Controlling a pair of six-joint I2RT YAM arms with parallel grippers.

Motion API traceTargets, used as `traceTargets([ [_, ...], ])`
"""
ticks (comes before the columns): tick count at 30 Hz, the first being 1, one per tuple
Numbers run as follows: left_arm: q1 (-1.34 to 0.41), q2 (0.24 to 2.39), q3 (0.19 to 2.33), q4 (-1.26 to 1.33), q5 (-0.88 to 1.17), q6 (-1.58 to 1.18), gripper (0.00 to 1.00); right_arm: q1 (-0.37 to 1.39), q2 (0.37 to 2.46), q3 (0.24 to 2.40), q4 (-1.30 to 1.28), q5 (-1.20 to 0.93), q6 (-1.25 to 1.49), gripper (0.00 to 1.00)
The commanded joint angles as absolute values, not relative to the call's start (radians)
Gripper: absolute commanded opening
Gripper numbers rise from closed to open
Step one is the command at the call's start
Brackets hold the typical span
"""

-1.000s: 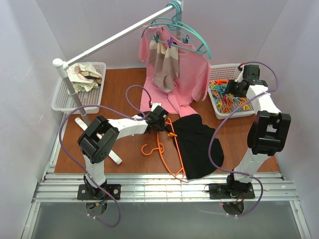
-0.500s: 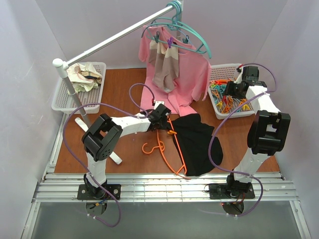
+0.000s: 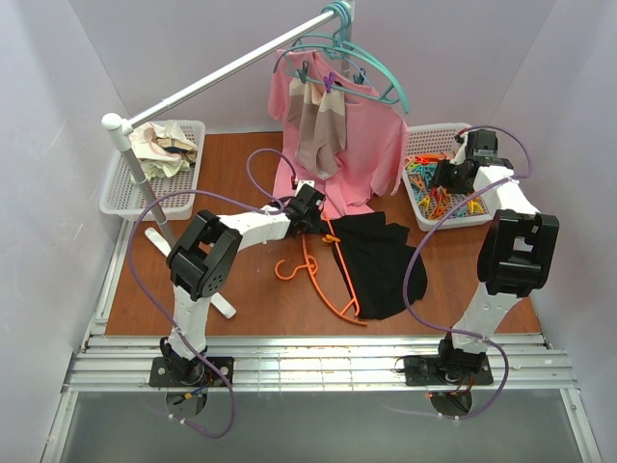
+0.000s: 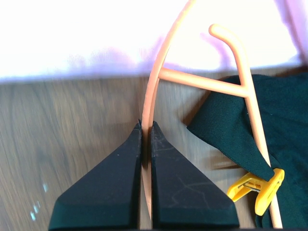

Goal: Clip the underwear to the hanger
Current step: Move the underwear to the center of the board.

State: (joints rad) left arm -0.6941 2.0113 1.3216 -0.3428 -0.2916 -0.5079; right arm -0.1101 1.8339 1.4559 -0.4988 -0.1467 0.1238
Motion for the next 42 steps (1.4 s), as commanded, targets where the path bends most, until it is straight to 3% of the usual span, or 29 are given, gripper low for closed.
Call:
traceTargets([
  [1, -0.661, 2.063, 1.357, -0.33, -0.258, -0.422, 0.0, -0.11, 1.848, 1.479, -0.485, -0.172, 0.129, 0.52],
  [17, -0.594, 2.128, 1.451, -0.273, -0.112, -0.204, 0.0, -0.109, 1.998, 1.653, -0.491, -0.147, 0.115, 0.52],
  [19, -0.595, 2.117, 1.453, -0.273, -0.12, -0.206, 0.16, -0.109, 2.029, 1.677, -0.494, -0.127, 0.107, 0.52],
  [20, -0.595, 2.108, 1.453, -0.275, -0.118, -0.212, 0.29, -0.109, 2.058, 1.695, -0.495, -0.12, 0.103, 0.52],
  [21, -0.595, 2.083, 1.45, -0.279, -0.12, -0.218, 0.54, -0.109, 2.074, 1.704, -0.495, -0.104, 0.1, 0.51],
  [22, -0.595, 2.073, 1.448, -0.282, -0.135, -0.225, 0.59, -0.109, 2.1, 1.713, -0.497, -0.097, 0.089, 0.5],
  [28, -0.597, 1.958, 1.436, -0.333, -0.198, -0.268, 0.7, -0.109, 2.183, 1.769, -0.497, -0.103, 0.068, 0.4],
  [34, -0.597, 1.859, 1.362, -0.376, -0.219, -0.348, 0.71, -0.109, 2.227, 1.807, -0.505, -0.074, 0.058, 0.37],
  [39, -0.597, 1.786, 1.266, -0.376, -0.245, -0.371, 0.71, -0.109, 2.221, 1.778, -0.52, -0.014, 0.055, 0.27],
  [42, -0.597, 1.752, 1.233, -0.377, -0.267, -0.377, 0.71, -0.109, 2.195, 1.737, -0.52, -0.005, 0.048, 0.26],
])
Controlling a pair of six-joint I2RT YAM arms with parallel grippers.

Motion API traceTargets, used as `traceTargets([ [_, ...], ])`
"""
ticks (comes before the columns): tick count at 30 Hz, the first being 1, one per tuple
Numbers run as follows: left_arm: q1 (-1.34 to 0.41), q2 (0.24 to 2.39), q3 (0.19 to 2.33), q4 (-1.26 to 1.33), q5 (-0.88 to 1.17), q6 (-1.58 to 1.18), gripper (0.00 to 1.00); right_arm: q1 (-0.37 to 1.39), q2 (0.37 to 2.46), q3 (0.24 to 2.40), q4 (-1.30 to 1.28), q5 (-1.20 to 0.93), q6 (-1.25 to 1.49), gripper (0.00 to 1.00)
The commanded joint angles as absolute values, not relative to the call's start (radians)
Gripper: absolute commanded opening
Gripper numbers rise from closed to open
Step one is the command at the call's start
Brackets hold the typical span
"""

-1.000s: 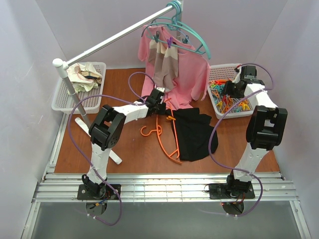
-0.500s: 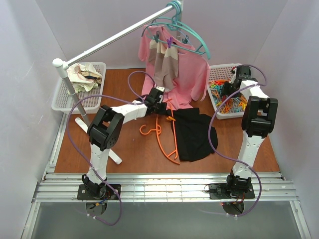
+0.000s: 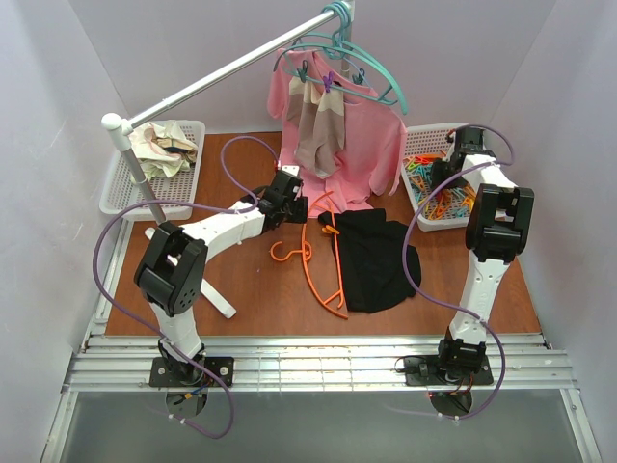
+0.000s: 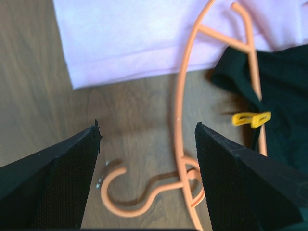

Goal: Clip the underwear to the hanger
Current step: Pick up the clamp from the bin.

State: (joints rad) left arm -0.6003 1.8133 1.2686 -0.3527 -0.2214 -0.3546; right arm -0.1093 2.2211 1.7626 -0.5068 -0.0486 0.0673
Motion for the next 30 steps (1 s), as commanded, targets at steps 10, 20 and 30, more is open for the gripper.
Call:
traceTargets([
  [10, -0.597, 1.747, 1.223, -0.377, -0.278, -0.413, 0.71, -0.109, 2.129, 1.648, -0.517, -0.005, 0.041, 0.25],
  [20, -0.597, 1.735, 1.201, -0.376, -0.284, -0.43, 0.71, -0.109, 2.124, 1.638, -0.56, 0.012, 0.049, 0.17],
  [30, -0.597, 1.692, 1.249, -0.371, -0.252, -0.436, 0.7, -0.107, 2.066, 1.663, -0.574, -0.055, 0.077, 0.03],
])
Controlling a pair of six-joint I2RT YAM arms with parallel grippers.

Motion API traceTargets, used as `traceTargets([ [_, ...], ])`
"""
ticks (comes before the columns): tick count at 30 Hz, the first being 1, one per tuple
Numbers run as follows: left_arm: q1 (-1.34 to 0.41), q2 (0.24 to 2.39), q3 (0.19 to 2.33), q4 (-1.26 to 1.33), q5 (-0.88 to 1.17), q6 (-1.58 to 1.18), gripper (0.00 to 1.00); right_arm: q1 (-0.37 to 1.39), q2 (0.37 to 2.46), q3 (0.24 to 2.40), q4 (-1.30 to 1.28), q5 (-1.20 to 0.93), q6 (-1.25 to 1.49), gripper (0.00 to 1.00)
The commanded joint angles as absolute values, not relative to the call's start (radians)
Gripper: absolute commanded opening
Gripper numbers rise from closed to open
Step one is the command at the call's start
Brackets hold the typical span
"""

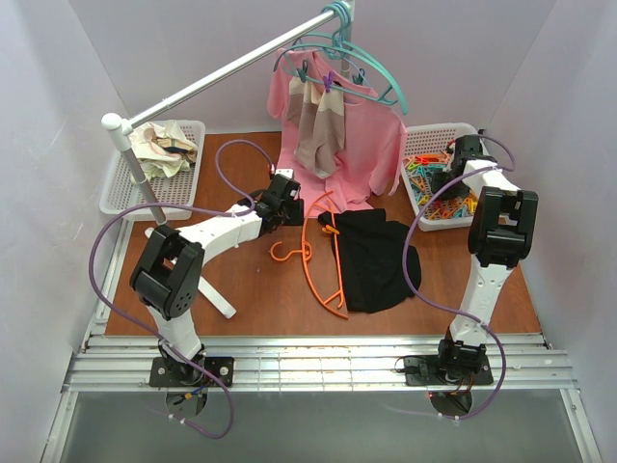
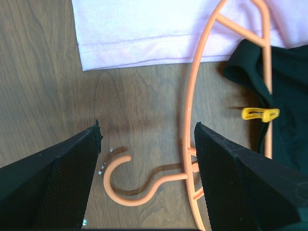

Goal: Clip the underwear to the hanger
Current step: Pick up the clamp from the bin.

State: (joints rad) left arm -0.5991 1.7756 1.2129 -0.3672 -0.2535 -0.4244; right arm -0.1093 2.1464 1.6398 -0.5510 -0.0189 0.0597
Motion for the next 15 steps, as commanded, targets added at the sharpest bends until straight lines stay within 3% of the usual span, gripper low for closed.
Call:
traceTargets([
  [1, -0.597, 1.687, 1.252, -0.373, -0.25, -0.436, 0.7, -0.107, 2.054, 1.669, -0.574, -0.055, 0.08, 0.03],
  [9, -0.6, 1.651, 1.262, -0.321, -0.166, -0.466, 0.7, -0.107, 1.893, 1.669, -0.563, -0.086, 0.11, 0.02],
  [15, -0.623, 1.634, 1.262, -0.162, 0.075, -0.466, 0.7, -0.107, 1.783, 1.618, -0.551, -0.127, 0.146, 0.02],
])
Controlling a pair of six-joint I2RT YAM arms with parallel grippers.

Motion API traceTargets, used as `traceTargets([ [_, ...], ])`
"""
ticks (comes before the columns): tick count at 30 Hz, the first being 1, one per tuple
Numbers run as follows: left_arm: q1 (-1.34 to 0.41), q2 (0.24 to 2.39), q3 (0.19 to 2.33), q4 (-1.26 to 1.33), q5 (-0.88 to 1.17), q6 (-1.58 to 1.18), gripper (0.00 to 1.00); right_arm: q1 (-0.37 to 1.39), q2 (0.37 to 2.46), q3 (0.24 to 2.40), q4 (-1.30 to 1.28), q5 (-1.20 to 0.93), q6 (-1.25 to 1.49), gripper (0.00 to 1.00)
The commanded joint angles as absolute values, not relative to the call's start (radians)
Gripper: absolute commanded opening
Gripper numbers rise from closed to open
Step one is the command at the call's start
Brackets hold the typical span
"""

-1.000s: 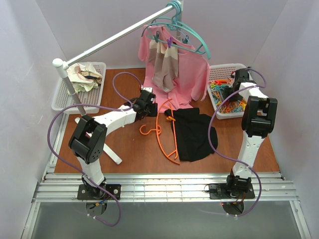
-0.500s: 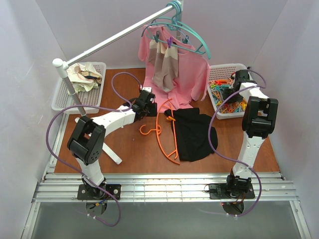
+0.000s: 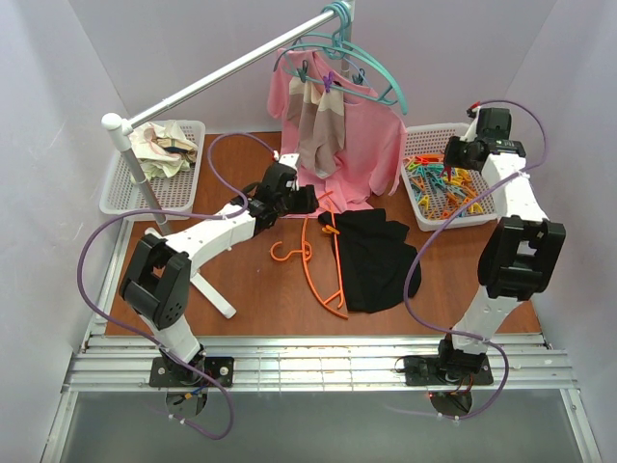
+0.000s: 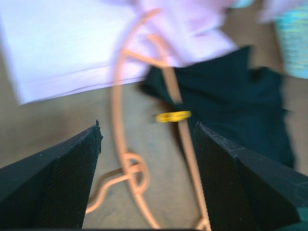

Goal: Clip the underwear to the hanger
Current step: Pick up the clamp from the bin, then adjust the clamp.

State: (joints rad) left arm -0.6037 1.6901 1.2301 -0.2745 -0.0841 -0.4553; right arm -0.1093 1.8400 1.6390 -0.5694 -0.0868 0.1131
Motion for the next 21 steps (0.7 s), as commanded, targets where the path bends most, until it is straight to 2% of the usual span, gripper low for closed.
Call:
traceTargets([
  [1, -0.629, 1.629, 1.262, -0.137, 0.106, -0.469, 0.7, -0.106, 1.764, 1.614, -0.551, -0.15, 0.153, 0.02],
  [5, -0.679, 1.629, 1.299, -0.01, 0.222, -0.476, 0.7, -0.094, 1.645, 1.568, -0.548, -0.216, 0.209, 0.02],
  [15, -0.791, 1.784, 1.494, 0.044, 0.241, -0.463, 0.7, 0.104, 1.391, 1.355, -0.525, -0.345, 0.396, 0.02],
  [21, -0.825, 1.821, 1.522, 0.049, 0.233, -0.422, 0.7, 0.196, 1.275, 1.255, -0.508, -0.36, 0.505, 0.02],
])
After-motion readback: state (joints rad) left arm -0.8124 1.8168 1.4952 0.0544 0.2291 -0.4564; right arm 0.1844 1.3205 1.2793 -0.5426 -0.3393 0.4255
